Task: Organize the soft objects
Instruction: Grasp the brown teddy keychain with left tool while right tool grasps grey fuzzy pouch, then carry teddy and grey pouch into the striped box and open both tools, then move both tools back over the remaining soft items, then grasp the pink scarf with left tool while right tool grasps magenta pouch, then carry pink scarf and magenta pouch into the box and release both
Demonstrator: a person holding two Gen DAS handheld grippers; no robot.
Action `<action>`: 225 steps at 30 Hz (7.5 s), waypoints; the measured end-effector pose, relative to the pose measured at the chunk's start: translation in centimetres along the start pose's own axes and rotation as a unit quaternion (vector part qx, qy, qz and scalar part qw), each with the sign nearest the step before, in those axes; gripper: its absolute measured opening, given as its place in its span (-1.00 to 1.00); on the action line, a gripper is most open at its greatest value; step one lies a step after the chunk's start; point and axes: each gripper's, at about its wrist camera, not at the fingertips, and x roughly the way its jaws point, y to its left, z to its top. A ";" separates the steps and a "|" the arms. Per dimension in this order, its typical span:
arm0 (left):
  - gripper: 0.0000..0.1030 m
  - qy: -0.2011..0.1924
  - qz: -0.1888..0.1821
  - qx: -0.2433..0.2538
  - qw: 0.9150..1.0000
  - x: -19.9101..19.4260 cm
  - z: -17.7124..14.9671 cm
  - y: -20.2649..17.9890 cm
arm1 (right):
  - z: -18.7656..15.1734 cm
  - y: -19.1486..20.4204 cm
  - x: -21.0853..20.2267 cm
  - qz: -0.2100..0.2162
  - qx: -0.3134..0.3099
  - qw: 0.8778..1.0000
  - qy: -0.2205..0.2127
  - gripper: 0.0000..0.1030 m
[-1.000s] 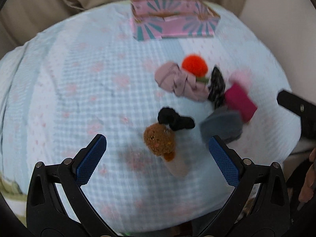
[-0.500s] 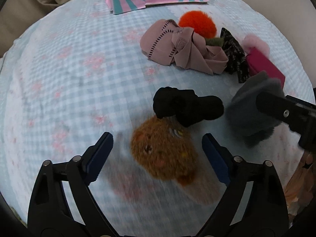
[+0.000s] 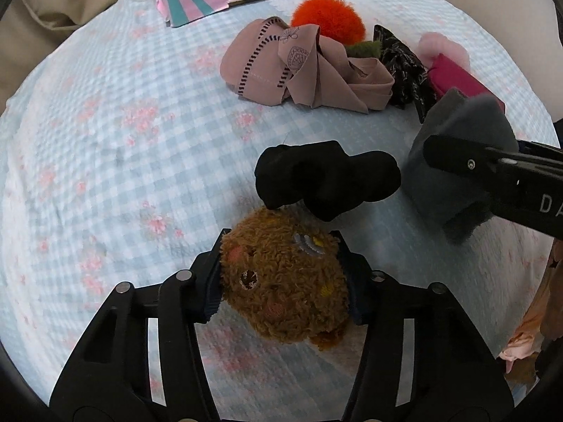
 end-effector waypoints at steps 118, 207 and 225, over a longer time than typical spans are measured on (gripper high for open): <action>0.99 -0.143 0.089 -0.195 0.966 -26.8 29.2 2.0 | 32.5 -0.8 -23.2 0.110 -0.212 0.965 -0.103 1.00; -0.33 -0.044 -0.057 0.014 0.997 -2.6 11.9 0.7 | 6.1 -5.9 -1.2 0.038 -0.127 0.991 -0.011 -0.05; -0.33 -0.102 -0.007 -0.095 0.990 -19.3 15.8 -1.9 | 12.5 -4.6 -17.0 0.070 -0.109 0.988 -0.079 -0.05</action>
